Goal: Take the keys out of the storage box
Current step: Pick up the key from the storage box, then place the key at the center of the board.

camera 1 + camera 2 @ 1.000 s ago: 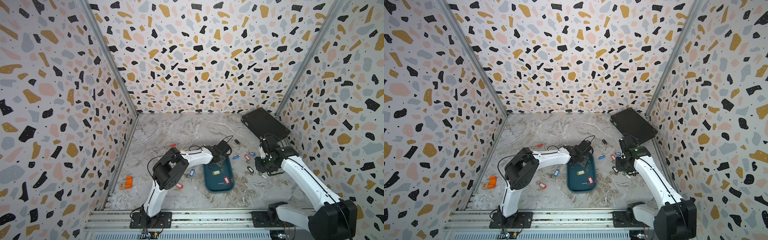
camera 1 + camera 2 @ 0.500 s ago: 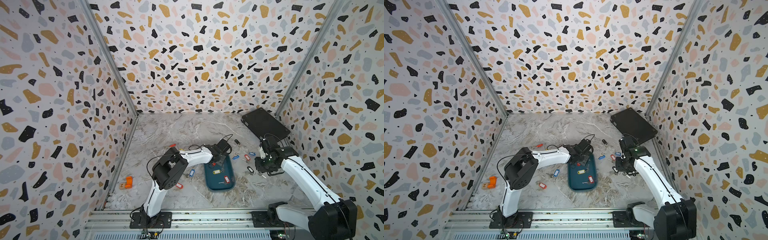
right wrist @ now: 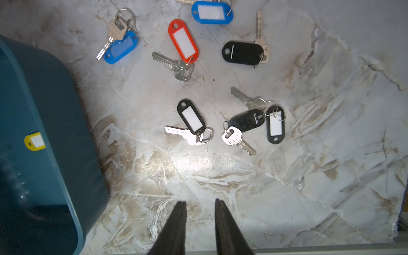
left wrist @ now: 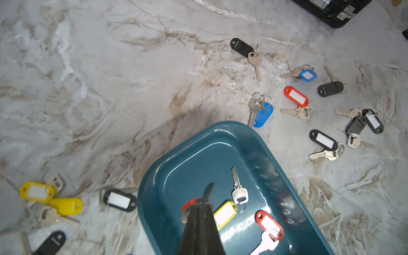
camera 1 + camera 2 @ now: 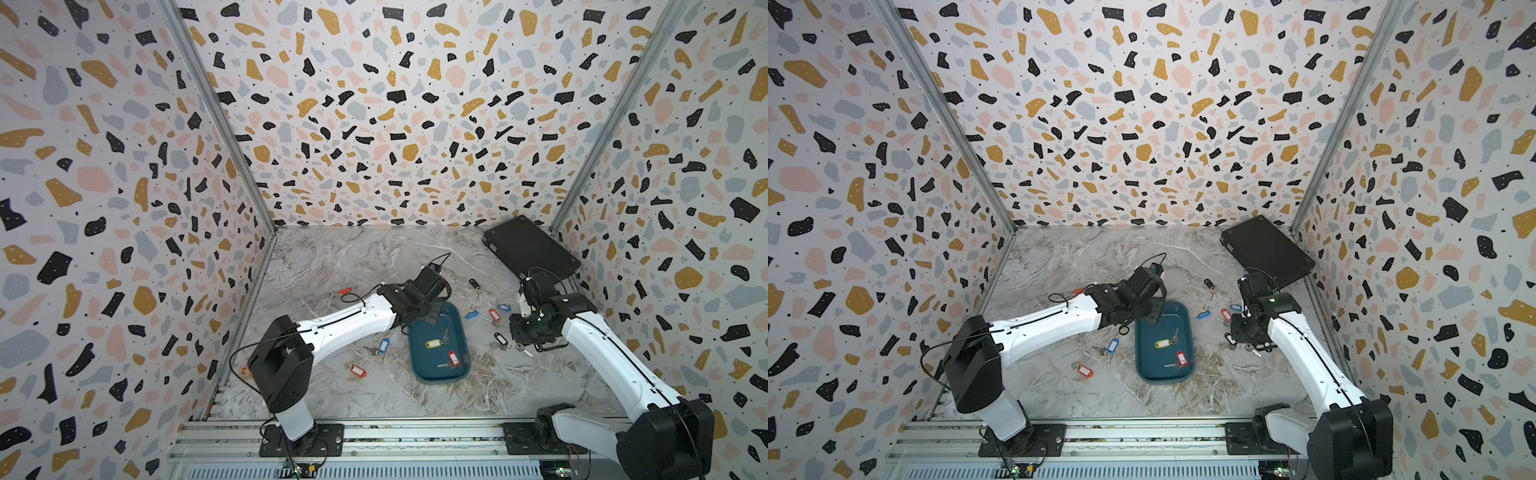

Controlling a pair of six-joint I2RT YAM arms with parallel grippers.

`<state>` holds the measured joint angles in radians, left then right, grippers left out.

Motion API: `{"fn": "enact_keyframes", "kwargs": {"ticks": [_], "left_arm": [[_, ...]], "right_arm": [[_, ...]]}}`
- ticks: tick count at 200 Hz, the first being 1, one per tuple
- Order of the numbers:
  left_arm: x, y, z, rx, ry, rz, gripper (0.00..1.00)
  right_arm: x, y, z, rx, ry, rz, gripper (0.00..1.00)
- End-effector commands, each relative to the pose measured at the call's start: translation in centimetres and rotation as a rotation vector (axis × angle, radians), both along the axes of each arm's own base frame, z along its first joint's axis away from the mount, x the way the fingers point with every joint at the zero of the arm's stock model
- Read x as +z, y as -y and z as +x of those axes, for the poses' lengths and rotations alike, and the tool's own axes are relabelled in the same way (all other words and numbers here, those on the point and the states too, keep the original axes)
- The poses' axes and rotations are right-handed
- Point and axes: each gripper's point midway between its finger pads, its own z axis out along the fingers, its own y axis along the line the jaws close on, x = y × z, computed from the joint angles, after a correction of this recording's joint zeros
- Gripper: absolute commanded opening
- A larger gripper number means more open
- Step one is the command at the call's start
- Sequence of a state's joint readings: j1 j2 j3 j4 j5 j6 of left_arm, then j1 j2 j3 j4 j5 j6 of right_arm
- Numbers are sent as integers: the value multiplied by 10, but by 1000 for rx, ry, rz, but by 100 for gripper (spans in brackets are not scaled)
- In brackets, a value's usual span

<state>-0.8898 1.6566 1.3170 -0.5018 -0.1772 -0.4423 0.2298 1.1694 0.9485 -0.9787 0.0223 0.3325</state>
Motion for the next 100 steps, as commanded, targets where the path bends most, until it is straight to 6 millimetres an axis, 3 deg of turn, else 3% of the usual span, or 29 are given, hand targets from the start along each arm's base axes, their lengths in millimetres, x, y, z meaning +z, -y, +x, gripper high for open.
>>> {"fn": "enact_keyframes", "kwargs": {"ticks": [1,24,51,72,100], "left_arm": [[12,-41,-5,102,-24,14,0],[16,-91,-6,220,-82,-19,0],[8,-168,-11,441,-120,21,0],[-15,-222,-21,627,-173,24,0],[-54,-262,-39,795,-275,16,0]], "right_arm": [[1,1,-4,-5,-2,6,27],[1,0,-5,-2,1,11,27],[1,-1,-5,0,1,19,27],[1,-2,-5,3,2,24,27],[1,-3,-6,4,2,27,27]]}}
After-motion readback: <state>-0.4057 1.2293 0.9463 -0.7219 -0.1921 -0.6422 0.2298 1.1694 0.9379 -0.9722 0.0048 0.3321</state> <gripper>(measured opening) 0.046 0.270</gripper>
